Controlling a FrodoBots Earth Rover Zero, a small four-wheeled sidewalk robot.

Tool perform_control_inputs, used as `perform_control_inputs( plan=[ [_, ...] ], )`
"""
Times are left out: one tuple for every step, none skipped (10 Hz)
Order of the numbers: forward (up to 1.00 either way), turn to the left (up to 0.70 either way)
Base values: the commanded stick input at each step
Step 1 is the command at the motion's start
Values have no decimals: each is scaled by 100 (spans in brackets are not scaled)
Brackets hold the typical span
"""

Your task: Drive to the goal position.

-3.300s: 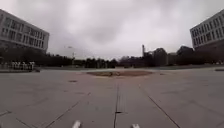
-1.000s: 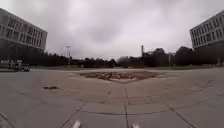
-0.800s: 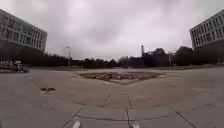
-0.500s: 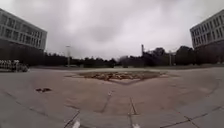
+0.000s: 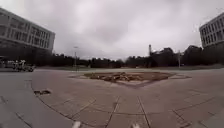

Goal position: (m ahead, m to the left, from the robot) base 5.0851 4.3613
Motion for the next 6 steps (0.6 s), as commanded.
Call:
perform_control_inputs(
  plan=[
    [70,0],
    [70,0],
    [70,0],
    [70,0],
    [70,0],
    [70,0]
  ],
)
